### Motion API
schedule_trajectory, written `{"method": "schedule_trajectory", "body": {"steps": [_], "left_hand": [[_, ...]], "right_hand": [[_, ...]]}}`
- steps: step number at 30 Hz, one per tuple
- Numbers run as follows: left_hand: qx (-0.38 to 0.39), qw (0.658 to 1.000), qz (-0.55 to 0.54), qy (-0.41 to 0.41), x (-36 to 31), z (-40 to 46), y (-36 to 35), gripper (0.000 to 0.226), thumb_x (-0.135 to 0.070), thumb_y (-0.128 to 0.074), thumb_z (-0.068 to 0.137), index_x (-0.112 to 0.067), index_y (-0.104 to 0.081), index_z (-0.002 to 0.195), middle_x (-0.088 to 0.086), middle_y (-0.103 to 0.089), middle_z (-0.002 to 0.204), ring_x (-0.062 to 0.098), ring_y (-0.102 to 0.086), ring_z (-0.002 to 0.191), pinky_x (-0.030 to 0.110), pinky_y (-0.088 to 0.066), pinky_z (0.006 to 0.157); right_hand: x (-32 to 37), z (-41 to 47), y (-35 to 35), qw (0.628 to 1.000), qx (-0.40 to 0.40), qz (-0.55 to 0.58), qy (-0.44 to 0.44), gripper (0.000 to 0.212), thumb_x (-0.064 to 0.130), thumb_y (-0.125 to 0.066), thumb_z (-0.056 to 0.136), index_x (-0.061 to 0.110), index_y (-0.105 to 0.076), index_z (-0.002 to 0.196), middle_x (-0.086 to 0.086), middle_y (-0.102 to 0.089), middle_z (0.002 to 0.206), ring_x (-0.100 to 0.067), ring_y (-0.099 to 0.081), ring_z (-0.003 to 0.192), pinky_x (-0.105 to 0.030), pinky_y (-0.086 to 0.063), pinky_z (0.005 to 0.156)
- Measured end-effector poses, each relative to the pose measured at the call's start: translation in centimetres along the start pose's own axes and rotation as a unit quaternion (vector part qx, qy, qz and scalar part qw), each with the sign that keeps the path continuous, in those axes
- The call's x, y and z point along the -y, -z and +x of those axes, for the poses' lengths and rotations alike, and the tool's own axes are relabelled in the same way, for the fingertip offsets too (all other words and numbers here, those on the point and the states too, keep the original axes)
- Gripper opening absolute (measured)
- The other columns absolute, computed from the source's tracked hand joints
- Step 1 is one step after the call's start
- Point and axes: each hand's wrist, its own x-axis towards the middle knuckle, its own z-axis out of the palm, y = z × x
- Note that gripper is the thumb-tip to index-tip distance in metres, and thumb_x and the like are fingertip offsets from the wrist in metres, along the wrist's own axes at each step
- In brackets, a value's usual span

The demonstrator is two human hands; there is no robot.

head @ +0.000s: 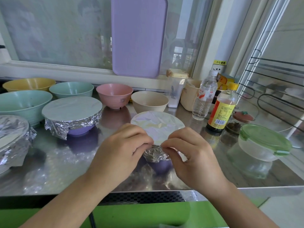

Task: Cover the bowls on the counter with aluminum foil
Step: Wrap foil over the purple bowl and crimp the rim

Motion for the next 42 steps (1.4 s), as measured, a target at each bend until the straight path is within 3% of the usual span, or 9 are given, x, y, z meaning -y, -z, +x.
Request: {"method": "schedule_trajectory", "body": {"steps": [4,12,15,18,22,26,30,36,42], "left_hand": [[0.01,1.0,0.0,-0.012,0.2,0.1,0.2,0.008,-0.021,-0.08,0.091,-0.019,-0.079,0.098,-0.012,-0.067,0.1,0.015,-0.065,0.094,0.04,-0.054,0.08],[0.067,0.986,0.033,0.151,0.8,-0.5,0.3,0.071,-0.055,-0.075,0.083,-0.024,-0.055,0.143,-0.018,-0.051,0.148,0.007,-0.053,0.127,0.022,-0.041,0.1],[0.085,0.97,-0.023,0.227,1.2,-0.5,0.2,0.105,-0.063,-0.086,0.069,-0.031,-0.038,0.157,-0.028,-0.041,0.151,0.002,-0.048,0.135,0.027,-0.04,0.11],[0.129,0.93,-0.127,0.321,2.1,0.4,0.3,0.148,-0.082,-0.089,0.042,-0.038,-0.016,0.163,-0.029,-0.027,0.163,-0.001,-0.039,0.145,0.034,-0.037,0.12],[0.176,0.882,-0.285,0.332,2.9,2.8,-0.8,0.1,-0.035,-0.105,0.056,-0.04,-0.038,0.13,-0.031,-0.058,0.128,-0.026,-0.054,0.111,0.009,-0.046,0.099],[0.18,0.875,-0.333,0.303,4.3,3.2,-2.6,0.108,-0.049,-0.105,0.046,-0.057,-0.038,0.13,-0.036,-0.062,0.13,-0.01,-0.056,0.126,0.036,-0.047,0.111],[0.14,0.893,-0.321,0.283,4.4,2.5,-3.8,0.108,-0.047,-0.106,0.048,-0.042,-0.045,0.137,-0.02,-0.062,0.137,0.004,-0.058,0.131,0.043,-0.049,0.11],[0.118,0.901,-0.279,0.311,4.2,2.1,-3.7,0.107,-0.059,-0.103,0.035,-0.054,-0.044,0.123,-0.022,-0.06,0.129,-0.001,-0.059,0.123,0.037,-0.055,0.102],[0.14,0.922,-0.201,0.3,3.2,0.8,-2.6,0.123,-0.068,-0.096,0.031,-0.051,-0.042,0.14,-0.02,-0.038,0.135,-0.017,-0.032,0.132,0.024,-0.038,0.111]], "right_hand": [[-0.9,-0.1,-0.1,1.0,-0.01,-0.022,-0.012,0.007,0.004,-0.077,0.094,0.011,-0.077,0.091,0.002,-0.067,0.093,-0.027,-0.062,0.085,-0.043,-0.051,0.073],[-0.6,-0.3,-0.2,0.997,-0.013,-0.027,-0.068,0.008,0.013,-0.081,0.092,0.017,-0.077,0.098,0.006,-0.065,0.1,-0.018,-0.065,0.091,-0.04,-0.055,0.071],[-0.5,-0.5,-0.2,0.982,-0.003,-0.035,-0.184,0.042,0.019,-0.085,0.086,0.02,-0.067,0.123,0.01,-0.055,0.118,-0.009,-0.061,0.099,-0.037,-0.057,0.08],[-0.7,-0.3,-0.4,0.928,0.041,0.051,-0.366,0.091,0.036,-0.092,0.074,0.021,-0.043,0.149,0.01,-0.043,0.139,-0.005,-0.051,0.126,-0.031,-0.047,0.11],[-0.5,0.5,-1.4,0.871,0.066,0.254,-0.415,0.091,0.042,-0.094,0.061,0.029,-0.046,0.138,0.012,-0.062,0.139,-0.005,-0.058,0.131,-0.038,-0.05,0.11],[-0.3,1.0,-1.9,0.846,0.061,0.324,-0.42,0.081,0.023,-0.097,0.075,0.027,-0.045,0.136,0.021,-0.067,0.129,0.006,-0.061,0.121,-0.021,-0.053,0.095],[-1.0,0.7,-2.3,0.851,0.062,0.303,-0.425,0.077,0.02,-0.09,0.082,0.026,-0.043,0.142,0.018,-0.066,0.134,-0.001,-0.059,0.128,-0.037,-0.049,0.111],[-1.5,0.5,-1.8,0.856,0.075,0.319,-0.4,0.073,0.002,-0.085,0.083,0.028,-0.051,0.142,0.01,-0.068,0.134,-0.008,-0.062,0.129,-0.043,-0.05,0.112],[-1.8,-0.3,-1.1,0.784,0.072,0.47,-0.398,0.091,-0.013,-0.065,0.062,0.019,-0.051,0.145,-0.01,-0.067,0.139,-0.031,-0.06,0.134,-0.055,-0.048,0.112]]}}
